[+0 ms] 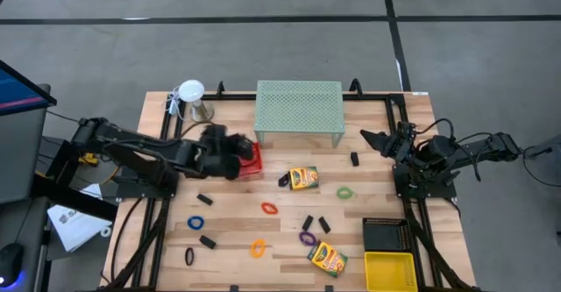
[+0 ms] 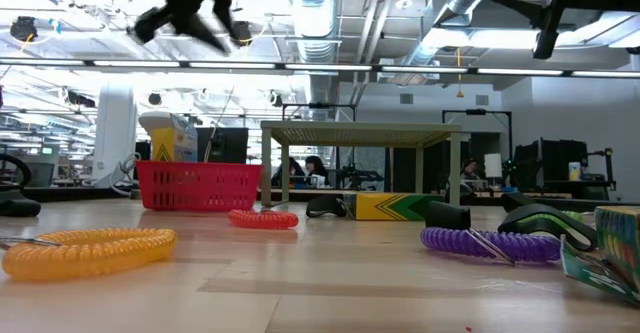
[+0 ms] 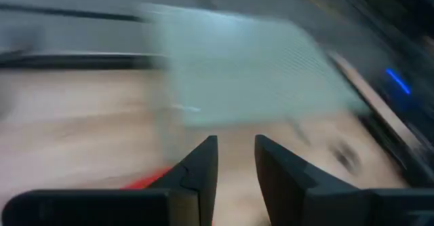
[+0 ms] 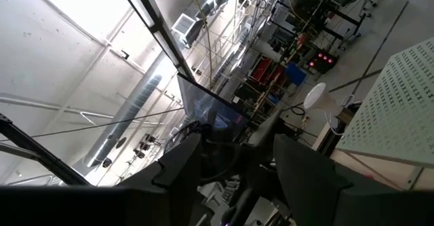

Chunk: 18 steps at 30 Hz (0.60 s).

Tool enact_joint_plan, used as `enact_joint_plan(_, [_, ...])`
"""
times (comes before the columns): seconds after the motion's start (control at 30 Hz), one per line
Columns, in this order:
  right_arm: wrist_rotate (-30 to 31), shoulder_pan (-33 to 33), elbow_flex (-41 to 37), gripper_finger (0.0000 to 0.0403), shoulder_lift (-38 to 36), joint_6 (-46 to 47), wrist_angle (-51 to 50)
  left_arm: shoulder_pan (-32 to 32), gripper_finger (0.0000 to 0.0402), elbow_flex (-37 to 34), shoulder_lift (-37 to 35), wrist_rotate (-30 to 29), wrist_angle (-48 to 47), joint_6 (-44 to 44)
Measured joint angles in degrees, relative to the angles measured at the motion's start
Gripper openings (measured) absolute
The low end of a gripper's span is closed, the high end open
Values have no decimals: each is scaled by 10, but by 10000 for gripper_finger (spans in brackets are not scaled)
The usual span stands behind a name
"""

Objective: Pick & Place Office Desk Supplies
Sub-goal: Put the yellow crayon box into the red bin

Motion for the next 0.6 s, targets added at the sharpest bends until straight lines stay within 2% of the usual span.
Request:
enact_joint_plan(0.1, [0,0,0,182,0,-2,6,9,92,0,-16,191,158,218])
enact_joint_plan(0.17, [0,0,0,182,0,-2,6,19,92,1,-15,321,231,261])
enact_joint_plan(0.2, [0,0,0,182,0,-2,6,22,92,1,-9,354,247,247])
enact_joint_plan(0.3, [-2,0,0,182,0,-8,9,26,92,1,14,391,241,143])
enact_joint_plan(0.47, [-6,6,0,182,0,-14,20,10,92,1,80,438,227,27])
enact_joint_plan(0.6, [-6,16,0,182,0,-23,23,-12,92,0,140,444,243,-35])
